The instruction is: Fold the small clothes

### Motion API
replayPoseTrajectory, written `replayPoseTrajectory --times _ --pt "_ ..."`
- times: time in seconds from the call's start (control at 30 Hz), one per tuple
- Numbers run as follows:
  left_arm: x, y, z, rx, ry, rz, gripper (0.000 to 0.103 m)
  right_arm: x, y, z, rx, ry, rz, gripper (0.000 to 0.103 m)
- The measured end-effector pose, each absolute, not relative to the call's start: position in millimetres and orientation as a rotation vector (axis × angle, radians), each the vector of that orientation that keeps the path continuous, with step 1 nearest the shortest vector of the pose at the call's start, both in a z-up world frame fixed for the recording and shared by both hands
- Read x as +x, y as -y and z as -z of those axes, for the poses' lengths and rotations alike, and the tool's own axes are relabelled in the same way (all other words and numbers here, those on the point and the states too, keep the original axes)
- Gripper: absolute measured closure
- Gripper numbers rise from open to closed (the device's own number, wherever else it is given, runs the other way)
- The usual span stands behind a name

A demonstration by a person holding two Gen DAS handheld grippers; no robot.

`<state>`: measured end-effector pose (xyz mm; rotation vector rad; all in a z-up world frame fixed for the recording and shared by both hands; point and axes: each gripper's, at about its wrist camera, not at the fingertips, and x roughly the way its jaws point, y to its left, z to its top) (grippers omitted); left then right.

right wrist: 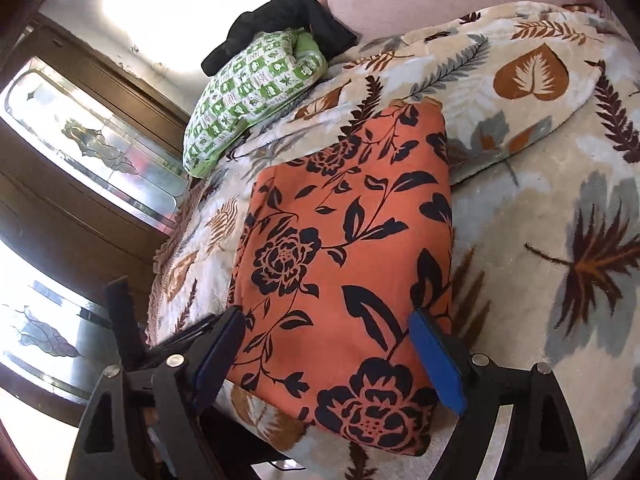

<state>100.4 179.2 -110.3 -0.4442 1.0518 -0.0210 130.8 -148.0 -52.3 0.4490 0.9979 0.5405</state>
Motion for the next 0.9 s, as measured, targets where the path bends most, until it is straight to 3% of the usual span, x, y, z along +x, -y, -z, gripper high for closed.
replayPoseTrajectory --times 0.03,0.2,0.27,0.3,0.33,0.4,0.47,0.5,0.53,0.77,0.8,0.83,0.9 --pt "98 -181 104 -0.465 -1.04 0.038 0.033 128 147 47 0.448 -0.984 -0.552 0.016" --pt "90 -177 108 -0.408 -1.068 0.029 0.035 130 136 36 0.432 -0.938 -0.609 0.016" --pt "92 -179 123 -0.421 -1.108 0.027 0.041 138 130 51 0.447 -0.987 -0.621 0.016" --pt "92 -180 117 -0.406 -1.111 0.014 0.06 141 127 62 0.46 -1.036 -0.623 0.016" --pt "93 -182 111 -0.422 -1.107 0.04 0.072 143 125 71 0.481 -1.071 -0.62 0.016" --pt "96 -185 90 -0.455 -1.058 0.095 0.073 141 127 74 0.503 -1.052 -0.642 0.016" --pt "110 -180 70 -0.418 -1.011 0.13 0.047 141 129 77 0.511 -1.05 -0.658 0.016" --pt "122 -176 64 -0.399 -1.0 0.142 0.016 142 130 78 0.52 -1.051 -0.663 0.016" --pt "134 -173 59 -0.381 -0.978 0.145 0.011 142 131 79 0.531 -1.051 -0.668 0.016" --pt "243 -153 94 -0.411 -1.13 0.23 0.012 139 135 83 0.545 -1.033 -0.701 0.016" --pt "250 -153 103 -0.424 -1.146 0.226 0.035 138 135 84 0.548 -1.032 -0.705 0.016" --pt "256 -153 111 -0.434 -1.166 0.262 0.071 139 136 84 0.55 -1.032 -0.71 0.016" --pt "255 -163 120 -0.522 -1.155 0.282 0.074 139 136 84 0.559 -1.034 -0.724 0.016"
